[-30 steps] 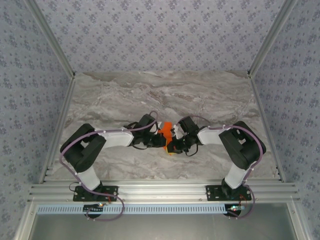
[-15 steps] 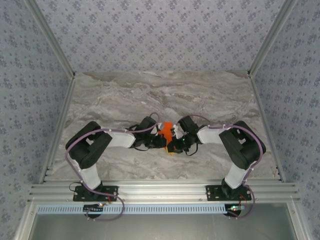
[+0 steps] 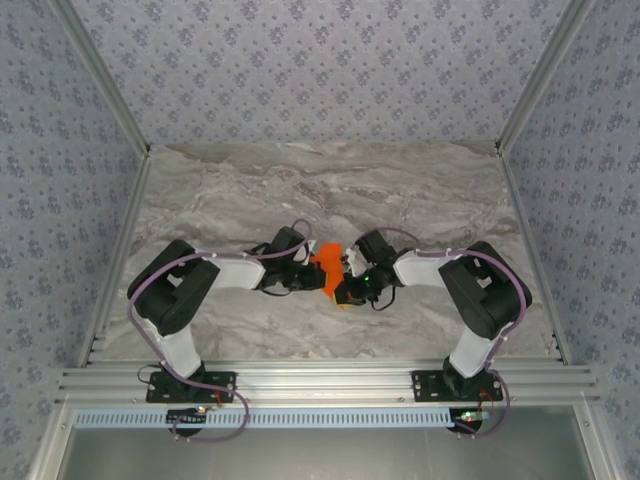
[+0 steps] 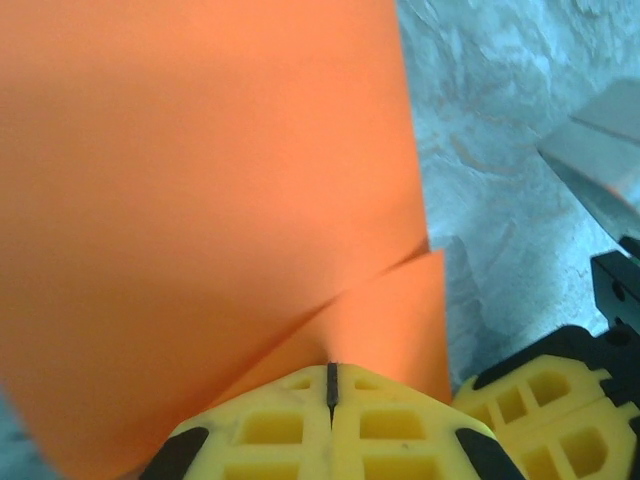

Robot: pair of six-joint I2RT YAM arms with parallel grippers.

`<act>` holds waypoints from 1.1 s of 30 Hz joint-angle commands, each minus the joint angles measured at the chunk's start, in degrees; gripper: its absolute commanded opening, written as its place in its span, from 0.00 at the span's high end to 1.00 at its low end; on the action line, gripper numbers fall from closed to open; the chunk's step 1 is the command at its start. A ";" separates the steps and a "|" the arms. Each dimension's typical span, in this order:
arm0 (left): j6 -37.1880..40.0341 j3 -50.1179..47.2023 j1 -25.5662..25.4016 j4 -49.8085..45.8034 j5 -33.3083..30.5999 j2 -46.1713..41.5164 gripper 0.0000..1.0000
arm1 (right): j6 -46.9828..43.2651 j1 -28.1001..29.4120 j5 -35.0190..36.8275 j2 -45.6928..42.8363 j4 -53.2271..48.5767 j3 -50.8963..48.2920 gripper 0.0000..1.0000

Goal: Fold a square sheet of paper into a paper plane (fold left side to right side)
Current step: Third fold the triangle at the center of the table.

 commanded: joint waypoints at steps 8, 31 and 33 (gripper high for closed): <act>8.35 3.95 10.06 -10.24 -8.90 -1.49 0.99 | -1.03 -0.89 11.90 2.69 -10.83 -2.77 1.00; 2.45 4.07 -3.55 -2.70 -4.49 -0.20 0.97 | -0.16 -0.30 11.26 1.54 -10.20 -1.41 1.00; 2.99 4.56 -3.58 -4.49 -6.09 0.78 0.97 | -0.22 -0.29 11.12 0.80 -10.41 -1.70 1.00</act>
